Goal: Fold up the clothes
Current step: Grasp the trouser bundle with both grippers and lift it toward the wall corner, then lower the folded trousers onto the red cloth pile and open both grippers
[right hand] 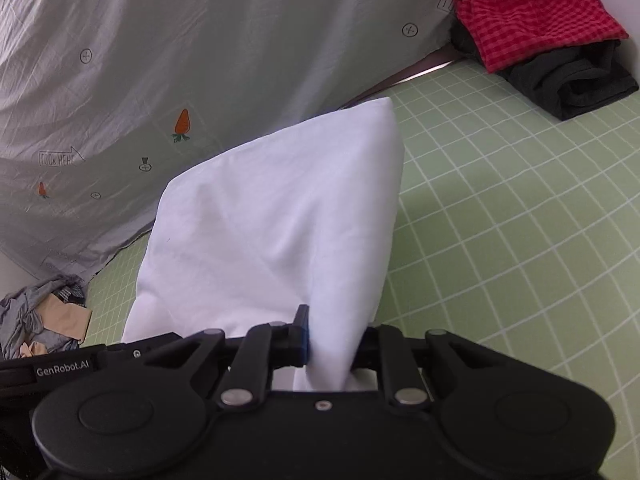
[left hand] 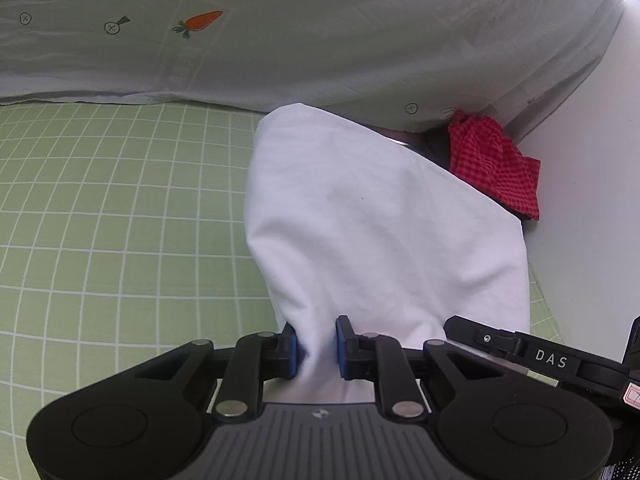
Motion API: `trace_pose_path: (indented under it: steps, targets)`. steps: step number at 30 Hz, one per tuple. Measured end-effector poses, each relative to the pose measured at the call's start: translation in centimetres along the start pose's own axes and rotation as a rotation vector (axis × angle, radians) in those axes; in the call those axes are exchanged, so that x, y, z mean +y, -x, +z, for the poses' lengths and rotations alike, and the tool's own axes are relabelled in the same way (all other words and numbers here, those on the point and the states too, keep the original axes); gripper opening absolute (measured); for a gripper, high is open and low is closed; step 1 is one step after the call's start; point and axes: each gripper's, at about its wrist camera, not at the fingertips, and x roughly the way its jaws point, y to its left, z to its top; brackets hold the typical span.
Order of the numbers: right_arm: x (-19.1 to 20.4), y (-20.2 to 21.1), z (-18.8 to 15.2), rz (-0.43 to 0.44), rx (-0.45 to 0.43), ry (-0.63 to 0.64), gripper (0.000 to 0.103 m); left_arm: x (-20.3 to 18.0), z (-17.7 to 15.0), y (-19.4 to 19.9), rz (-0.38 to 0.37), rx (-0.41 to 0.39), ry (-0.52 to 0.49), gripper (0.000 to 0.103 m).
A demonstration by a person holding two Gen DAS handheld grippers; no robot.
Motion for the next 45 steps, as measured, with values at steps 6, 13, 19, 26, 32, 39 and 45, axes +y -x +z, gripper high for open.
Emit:
trace_pose_path:
  steps: [6, 13, 19, 26, 32, 39, 45]
  targets:
    - [-6.4, 5.5, 4.1, -0.034, -0.078, 0.063, 0.015, -10.0, 0.5, -2.4, -0.046, -0.036, -0.025, 0.019]
    - [-15.9, 9.8, 11.3, -0.067, -0.197, 0.069, 0.015, -21.5, 3.8, -7.8, -0.142, -0.104, -0.053, 0.019]
    - [-21.9, 11.4, 19.8, -0.099, -0.291, 0.099, 0.015, -28.4, 10.2, -12.3, -0.233, -0.182, -0.094, 0.019]
    - [-25.9, 6.8, 31.6, -0.140, -0.391, 0.137, 0.018, -31.9, 19.2, -21.9, -0.212, -0.213, -0.099, 0.024]
    - [-29.8, -6.0, 36.2, -0.306, -0.302, 0.147, 0.034, -29.0, 21.4, -34.0, -0.023, -0.068, -0.070, 0.029]
    - [-29.6, -11.0, 35.0, -0.436, -0.296, 0.238, 0.039, -26.9, 20.1, -35.2, -0.033, -0.085, -0.047, 0.048]
    - [-28.0, -9.5, 33.1, -0.500, -0.302, 0.287, 0.062, -27.9, 19.0, -33.2, 0.048, -0.087, -0.139, 0.067]
